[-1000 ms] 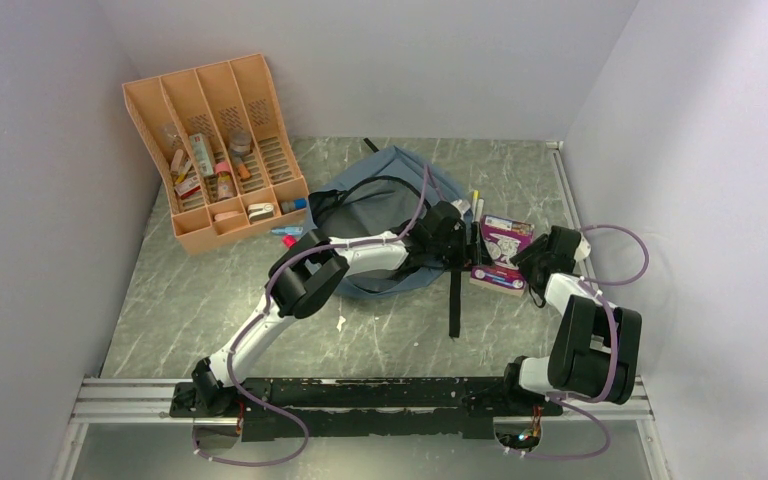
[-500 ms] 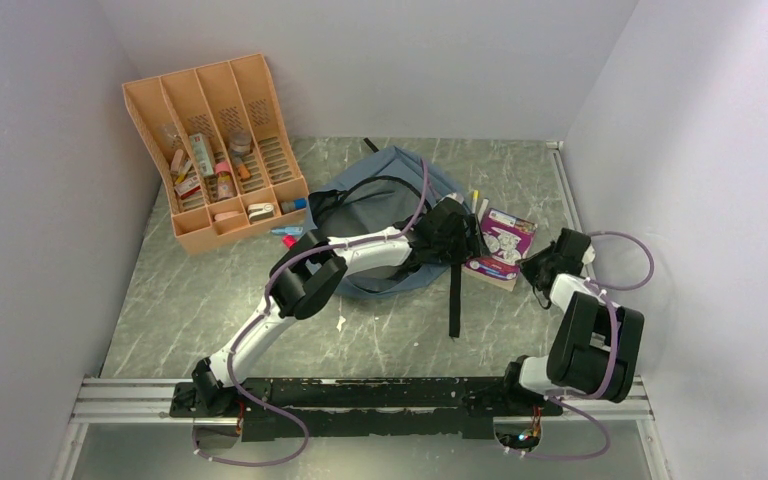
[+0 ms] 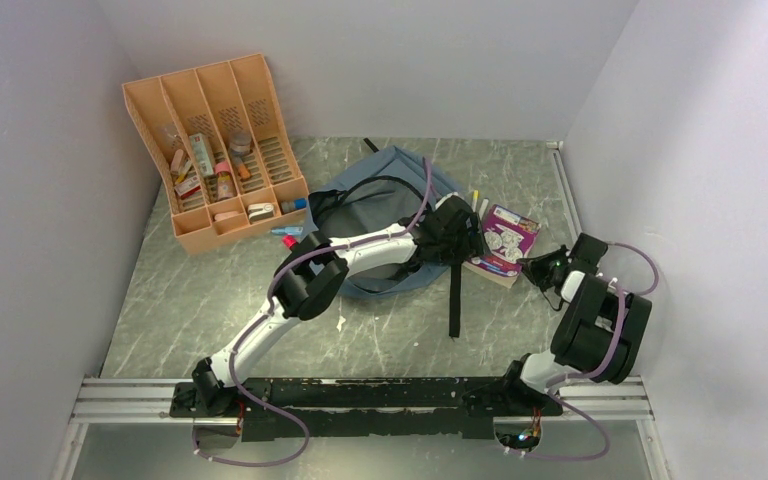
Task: Pack the student bag
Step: Pick up the book from the center of the board.
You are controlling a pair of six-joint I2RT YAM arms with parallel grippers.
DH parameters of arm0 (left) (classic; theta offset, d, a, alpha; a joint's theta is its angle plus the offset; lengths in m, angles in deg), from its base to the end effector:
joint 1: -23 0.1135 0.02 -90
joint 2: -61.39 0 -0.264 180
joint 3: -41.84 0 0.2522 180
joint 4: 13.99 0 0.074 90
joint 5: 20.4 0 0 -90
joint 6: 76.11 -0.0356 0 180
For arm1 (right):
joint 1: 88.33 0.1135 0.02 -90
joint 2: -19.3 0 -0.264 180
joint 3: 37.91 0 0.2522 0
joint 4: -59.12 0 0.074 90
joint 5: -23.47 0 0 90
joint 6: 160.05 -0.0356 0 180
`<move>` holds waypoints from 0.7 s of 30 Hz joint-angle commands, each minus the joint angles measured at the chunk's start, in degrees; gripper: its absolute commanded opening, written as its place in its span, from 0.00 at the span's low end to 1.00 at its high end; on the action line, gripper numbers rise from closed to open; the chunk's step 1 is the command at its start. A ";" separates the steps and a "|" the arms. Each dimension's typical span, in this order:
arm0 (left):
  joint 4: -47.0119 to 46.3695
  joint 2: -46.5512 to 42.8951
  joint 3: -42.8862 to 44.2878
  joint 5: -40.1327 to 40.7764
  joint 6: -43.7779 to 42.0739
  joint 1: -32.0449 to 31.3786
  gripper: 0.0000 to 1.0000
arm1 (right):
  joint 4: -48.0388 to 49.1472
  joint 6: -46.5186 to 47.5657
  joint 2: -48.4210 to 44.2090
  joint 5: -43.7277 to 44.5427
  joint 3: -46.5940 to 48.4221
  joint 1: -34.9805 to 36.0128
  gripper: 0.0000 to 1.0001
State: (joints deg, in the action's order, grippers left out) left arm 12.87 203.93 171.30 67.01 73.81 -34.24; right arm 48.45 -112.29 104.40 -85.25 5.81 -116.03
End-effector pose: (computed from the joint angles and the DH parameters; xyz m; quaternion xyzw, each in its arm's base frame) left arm 0.3013 -0.4711 0.1467 -0.0116 0.9058 -0.3716 0.2030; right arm 0.2293 -0.1075 0.1249 0.4915 0.7949 0.1932 0.2988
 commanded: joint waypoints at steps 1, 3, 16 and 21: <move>5.88 4.47 -0.17 1.64 0.44 -0.45 0.82 | -15.46 2.64 7.76 9.75 -5.35 -2.82 0.00; 5.57 4.73 -0.22 1.12 0.54 -0.50 0.82 | -15.32 2.49 7.32 9.76 -5.67 -3.25 0.00; -10.35 7.37 -2.27 -13.66 0.59 -0.77 0.73 | -14.44 3.28 7.98 8.06 -5.78 -3.59 0.00; -18.20 6.89 -4.15 -17.34 0.02 -0.80 0.59 | -13.76 3.76 8.08 6.86 -5.96 -3.59 0.00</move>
State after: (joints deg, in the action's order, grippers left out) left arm 0.11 207.14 169.69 57.26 74.03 -33.28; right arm 50.20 -113.03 106.32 -90.69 5.39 -119.16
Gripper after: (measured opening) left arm 0.649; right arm 0.051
